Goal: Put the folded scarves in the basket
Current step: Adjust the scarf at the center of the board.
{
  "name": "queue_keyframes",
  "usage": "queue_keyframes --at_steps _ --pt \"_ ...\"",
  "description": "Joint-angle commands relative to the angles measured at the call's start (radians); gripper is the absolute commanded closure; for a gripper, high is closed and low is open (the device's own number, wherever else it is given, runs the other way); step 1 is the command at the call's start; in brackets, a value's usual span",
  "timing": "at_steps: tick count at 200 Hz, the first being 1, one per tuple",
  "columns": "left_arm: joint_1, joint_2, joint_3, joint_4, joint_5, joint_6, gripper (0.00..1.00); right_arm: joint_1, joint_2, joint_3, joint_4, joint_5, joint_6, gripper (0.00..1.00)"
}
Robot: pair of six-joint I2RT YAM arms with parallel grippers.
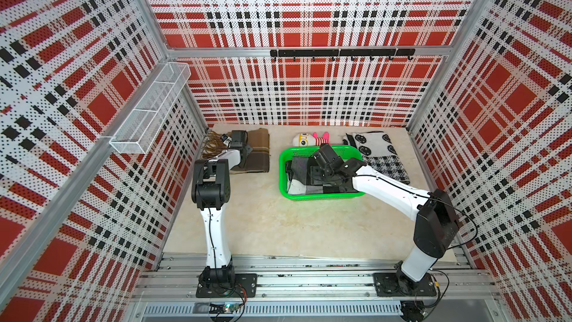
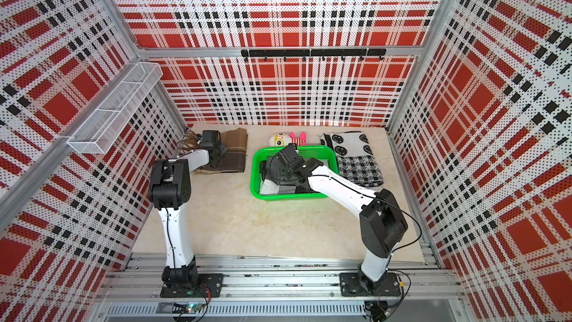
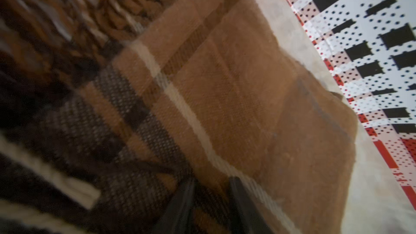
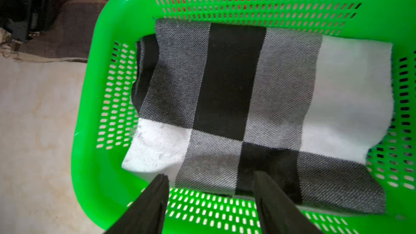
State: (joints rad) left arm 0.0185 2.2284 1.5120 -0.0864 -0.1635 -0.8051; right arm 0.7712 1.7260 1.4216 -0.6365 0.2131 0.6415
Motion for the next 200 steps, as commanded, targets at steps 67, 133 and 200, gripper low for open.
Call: queue_keyframes --at_steps 67,133,200 --pt "-0.115 -0.356 -0.602 0.167 -0.073 -0.135 0.72 0.225 0.088 0.027 0.107 -0.077 0.095 0.32" --pt "-0.233 -0.590 -0.800 0.204 -0.070 -0.238 0.75 0.331 0.280 0.176 0.142 -0.186 0.204 0.36" --pt "-0.098 -0.459 -0.433 0.056 -0.012 0.029 0.74 0.332 0.445 0.317 0.148 -0.211 0.330 0.35"
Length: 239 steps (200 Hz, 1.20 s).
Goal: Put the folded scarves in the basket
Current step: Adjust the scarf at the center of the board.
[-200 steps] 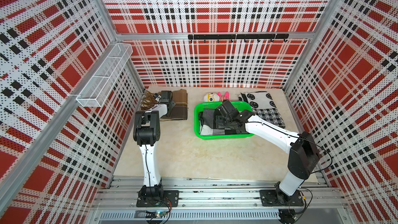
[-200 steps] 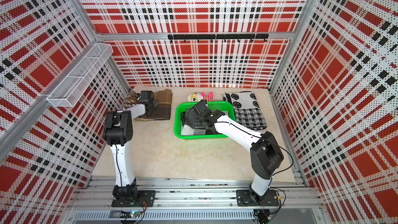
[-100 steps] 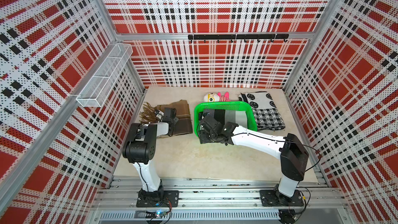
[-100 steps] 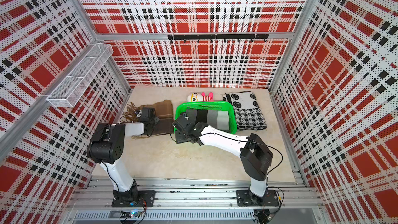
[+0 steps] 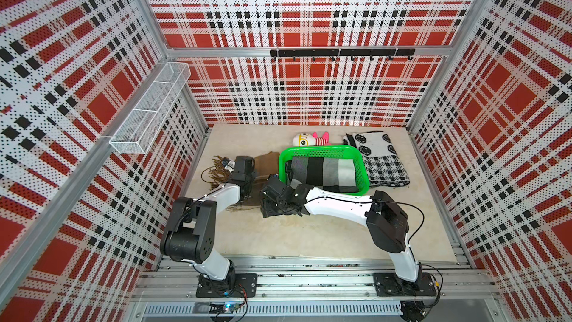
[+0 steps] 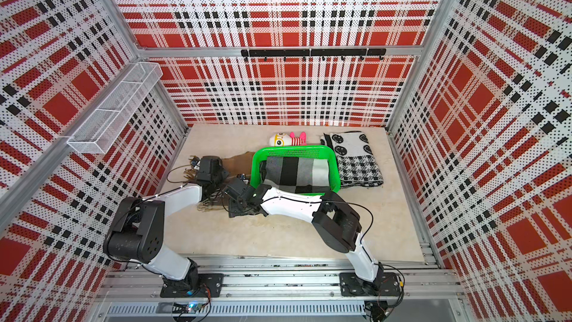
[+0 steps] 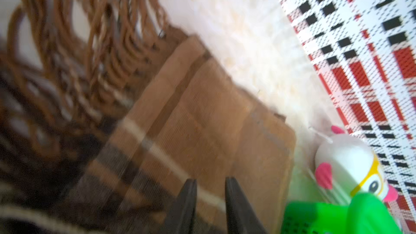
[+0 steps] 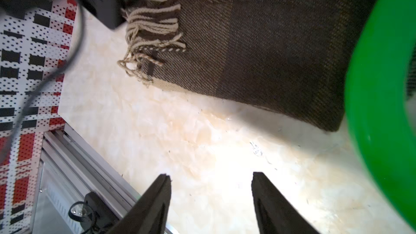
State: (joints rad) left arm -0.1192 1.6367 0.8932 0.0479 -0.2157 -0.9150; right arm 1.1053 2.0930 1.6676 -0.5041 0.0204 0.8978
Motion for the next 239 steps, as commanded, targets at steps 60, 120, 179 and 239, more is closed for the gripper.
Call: queue_keyframes --at_steps 60,120,179,239 --pt "0.084 0.405 0.312 -0.097 0.118 0.103 0.78 -0.016 0.291 0.329 -0.101 -0.034 0.130 0.33" --pt "0.259 0.178 -0.119 0.170 0.147 -0.075 0.83 -0.069 0.405 0.409 -0.097 -0.049 0.103 0.33" --pt "0.276 0.006 -0.254 0.169 0.127 -0.081 0.84 -0.154 0.565 0.727 -0.135 -0.056 0.040 0.34" --pt "0.247 -0.082 -0.195 0.092 0.085 -0.010 0.83 -0.145 0.447 0.635 -0.163 -0.021 -0.037 0.31"
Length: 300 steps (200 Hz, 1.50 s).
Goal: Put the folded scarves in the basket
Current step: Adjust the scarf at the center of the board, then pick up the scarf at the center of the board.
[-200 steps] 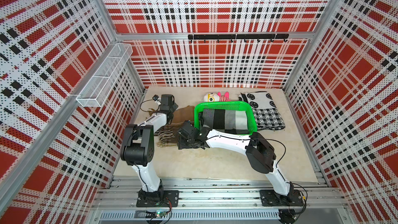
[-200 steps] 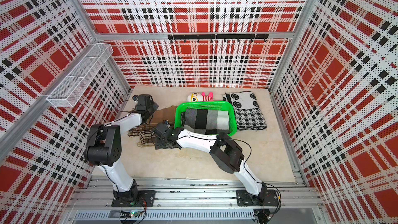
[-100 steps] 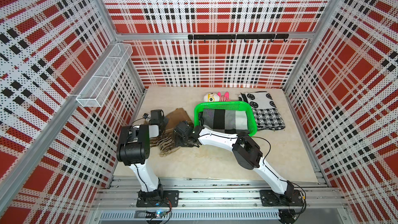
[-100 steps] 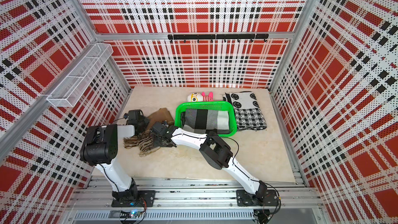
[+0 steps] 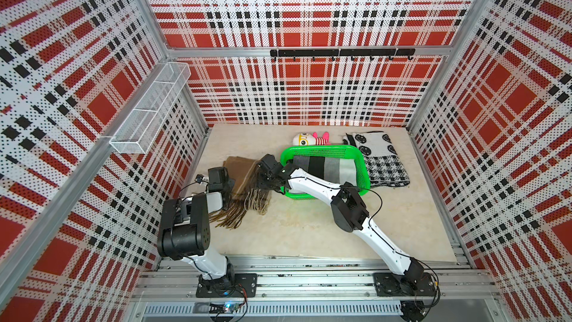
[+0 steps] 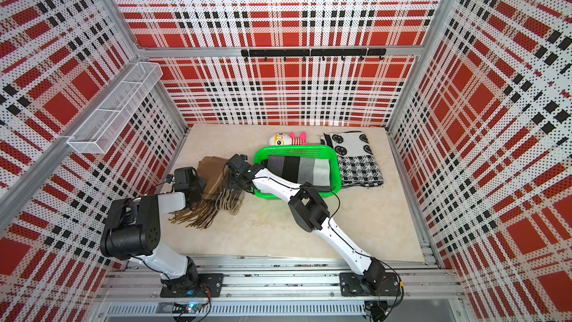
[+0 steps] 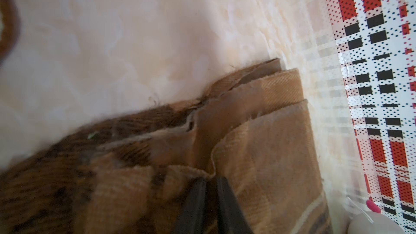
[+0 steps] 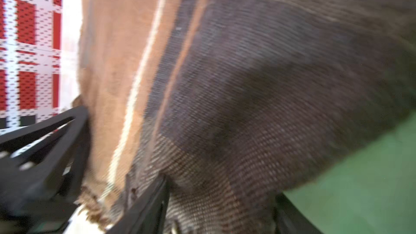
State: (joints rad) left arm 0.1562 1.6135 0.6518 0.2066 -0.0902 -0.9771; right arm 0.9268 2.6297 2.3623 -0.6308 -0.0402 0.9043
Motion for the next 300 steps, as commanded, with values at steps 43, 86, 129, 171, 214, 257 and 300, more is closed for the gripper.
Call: queue_keyframes --at_steps 43,86,129,171,214,257,300 --pt "-0.057 0.014 0.260 -0.220 -0.177 0.228 0.66 0.045 -0.096 -0.098 -0.039 0.055 0.031 0.24" --pt "0.020 0.167 0.328 -0.217 -0.103 0.245 0.49 0.016 -0.006 -0.017 -0.035 -0.002 0.096 0.19" --pt "0.019 0.185 0.309 -0.207 -0.125 0.245 0.48 -0.005 0.043 0.037 -0.024 -0.019 0.099 0.23" --pt "0.036 0.232 0.335 -0.199 -0.091 0.279 0.41 -0.040 0.100 0.106 -0.010 -0.030 0.053 0.38" --pt "0.039 0.313 0.359 -0.189 -0.055 0.314 0.30 -0.048 0.110 0.109 0.020 -0.050 0.029 0.46" --pt "0.046 0.331 0.367 -0.214 -0.032 0.284 0.31 -0.059 0.123 0.124 0.028 -0.068 0.025 0.55" --pt "0.044 0.329 0.317 -0.152 0.073 0.233 0.56 -0.063 0.128 0.128 0.057 -0.090 0.016 0.70"
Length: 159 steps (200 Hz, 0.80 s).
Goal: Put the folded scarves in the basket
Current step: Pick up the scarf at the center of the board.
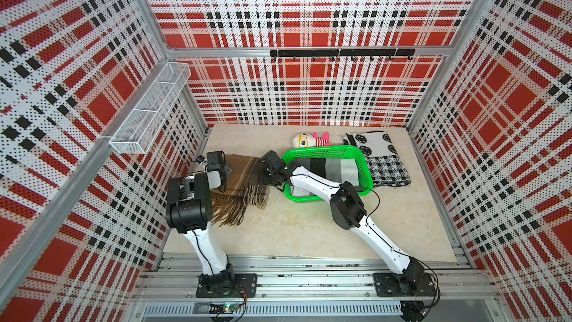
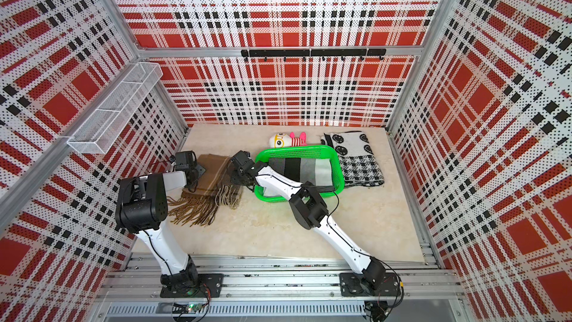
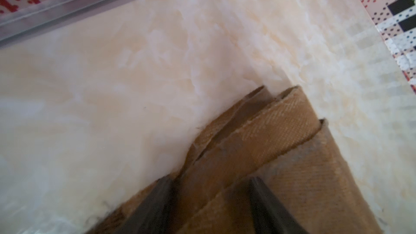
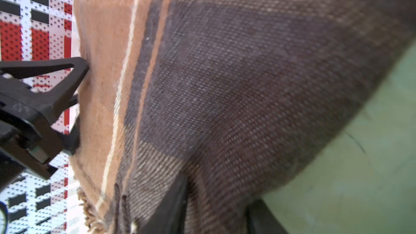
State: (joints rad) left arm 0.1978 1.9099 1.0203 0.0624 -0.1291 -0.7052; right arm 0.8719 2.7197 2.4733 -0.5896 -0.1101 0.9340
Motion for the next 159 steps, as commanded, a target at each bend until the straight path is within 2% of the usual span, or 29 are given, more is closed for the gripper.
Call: queue_keyframes --at_steps 1,21,57,62,108,159 --pt "0.003 0.032 -0.053 -0.005 0.115 -0.041 0.57 -0.008 0.038 0.017 0.017 -0.020 -0.014 0.71" --pt "0.003 0.020 -0.082 0.030 0.152 -0.055 0.75 -0.010 0.040 0.017 0.028 -0.026 -0.015 0.80" --pt "0.008 0.010 -0.096 0.042 0.155 -0.061 1.00 -0.011 0.025 0.017 0.039 -0.025 -0.031 0.98" --pt "0.008 0.009 -0.097 0.042 0.154 -0.062 1.00 -0.011 0.021 0.016 0.036 -0.021 -0.036 1.00" --pt "-0.009 -0.078 -0.112 0.039 0.112 -0.074 1.00 -0.003 -0.050 -0.011 0.025 0.004 -0.082 1.00" --pt "-0.068 -0.199 -0.083 -0.038 0.022 -0.050 1.00 0.009 -0.141 -0.051 -0.001 0.025 -0.118 1.00"
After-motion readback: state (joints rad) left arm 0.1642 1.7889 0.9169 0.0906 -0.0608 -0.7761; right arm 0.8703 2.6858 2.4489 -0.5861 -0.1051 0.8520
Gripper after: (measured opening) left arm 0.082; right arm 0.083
